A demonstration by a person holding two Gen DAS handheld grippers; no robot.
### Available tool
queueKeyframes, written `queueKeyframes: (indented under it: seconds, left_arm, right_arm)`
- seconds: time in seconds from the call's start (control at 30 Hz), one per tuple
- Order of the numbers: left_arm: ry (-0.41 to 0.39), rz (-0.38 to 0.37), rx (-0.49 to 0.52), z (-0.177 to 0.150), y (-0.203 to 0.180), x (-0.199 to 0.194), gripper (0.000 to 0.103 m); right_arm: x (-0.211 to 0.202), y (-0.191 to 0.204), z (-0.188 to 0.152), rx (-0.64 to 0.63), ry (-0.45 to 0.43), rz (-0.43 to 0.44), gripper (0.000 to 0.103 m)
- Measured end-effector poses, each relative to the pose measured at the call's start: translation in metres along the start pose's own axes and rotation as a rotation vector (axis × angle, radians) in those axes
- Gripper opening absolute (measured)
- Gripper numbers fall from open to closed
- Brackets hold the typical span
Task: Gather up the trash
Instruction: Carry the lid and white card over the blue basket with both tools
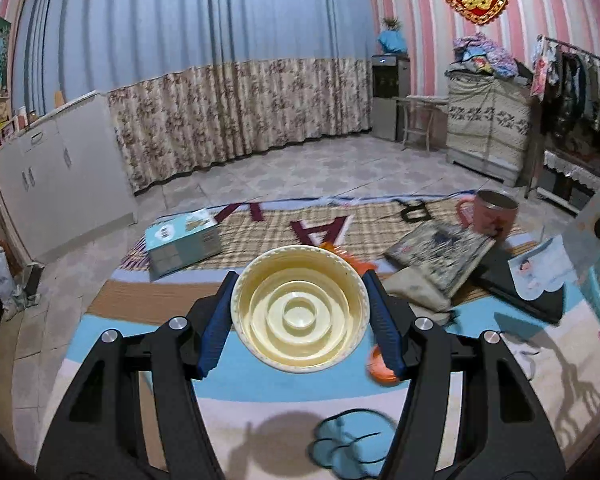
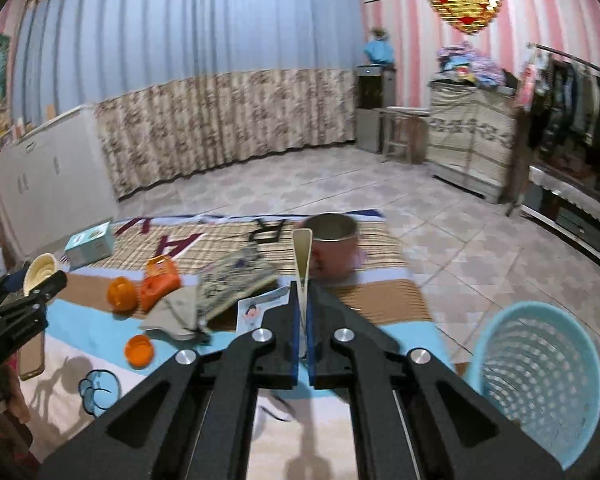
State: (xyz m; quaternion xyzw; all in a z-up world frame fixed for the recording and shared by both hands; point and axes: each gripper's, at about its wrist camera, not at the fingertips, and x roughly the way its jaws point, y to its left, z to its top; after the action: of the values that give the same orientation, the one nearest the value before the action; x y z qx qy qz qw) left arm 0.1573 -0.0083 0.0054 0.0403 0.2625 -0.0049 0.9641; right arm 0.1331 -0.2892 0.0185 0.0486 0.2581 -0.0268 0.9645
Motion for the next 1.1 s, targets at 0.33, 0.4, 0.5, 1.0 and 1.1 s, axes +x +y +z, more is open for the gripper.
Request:
queueKeyframes:
  seconds: [0.33, 0.4, 0.5, 1.0, 1.1]
  left_arm:
    - [-0.031, -0.107, 0.012, 0.021, -0.054, -0.015, 0.061]
    - [-0.036, -0.133, 0.007, 0.028, -0.066, -0.015, 0.061]
    - [-0.050, -0.170, 0.019, 0.039, -0.092, -0.014, 0.061]
    - [-0.043, -0.398, 0.161, 0.034, -0.244, -0.014, 0.061]
    - [-0.033, -0.447, 0.181, 0.028, -0.272, -0.016, 0.061]
  right_arm:
    - [-0.031, -0.062, 0.008, 0.099, -0.083, -0.093, 0.003]
    - [-0.036, -0.075, 0.009, 0.112, -0.094, -0.117, 0.003]
    - [-0.043, -0.094, 0.009, 0.135, -0.103, -0.151, 0.003]
    - [-0.057, -0.200, -0.020, 0.303, -0.052, -0.362, 0.003]
    - [-0.061, -0.216, -0.025, 0.324, -0.048, -0.380, 0.003]
